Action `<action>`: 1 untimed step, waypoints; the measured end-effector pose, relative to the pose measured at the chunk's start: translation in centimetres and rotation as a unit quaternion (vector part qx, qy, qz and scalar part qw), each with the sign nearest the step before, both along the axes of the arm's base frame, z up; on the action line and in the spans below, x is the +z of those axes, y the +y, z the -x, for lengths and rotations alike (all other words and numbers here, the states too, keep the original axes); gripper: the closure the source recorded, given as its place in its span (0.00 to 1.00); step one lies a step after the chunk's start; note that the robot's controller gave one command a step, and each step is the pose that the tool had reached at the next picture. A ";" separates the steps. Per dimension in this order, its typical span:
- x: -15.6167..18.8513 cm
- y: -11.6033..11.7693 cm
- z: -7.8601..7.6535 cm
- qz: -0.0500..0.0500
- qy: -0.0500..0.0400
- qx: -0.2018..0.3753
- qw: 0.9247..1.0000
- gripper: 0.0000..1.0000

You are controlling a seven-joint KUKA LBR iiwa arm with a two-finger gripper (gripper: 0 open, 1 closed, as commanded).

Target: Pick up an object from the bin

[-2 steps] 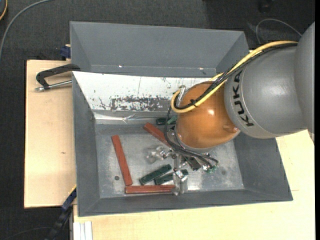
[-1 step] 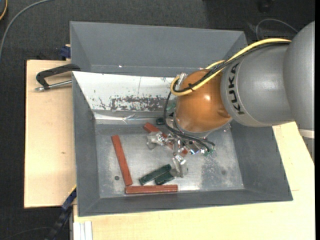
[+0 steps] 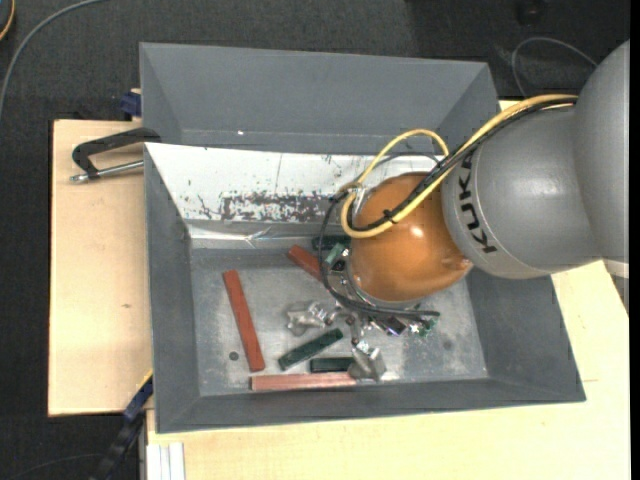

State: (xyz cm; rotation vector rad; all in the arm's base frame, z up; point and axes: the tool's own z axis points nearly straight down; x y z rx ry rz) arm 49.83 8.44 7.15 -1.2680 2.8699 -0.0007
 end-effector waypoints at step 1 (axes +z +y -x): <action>0.2 0.1 -0.3 -0.002 -0.006 -0.001 1.000 1.00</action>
Offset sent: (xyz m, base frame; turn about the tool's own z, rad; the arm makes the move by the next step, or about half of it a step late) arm 0.0000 0.0000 0.0000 0.0000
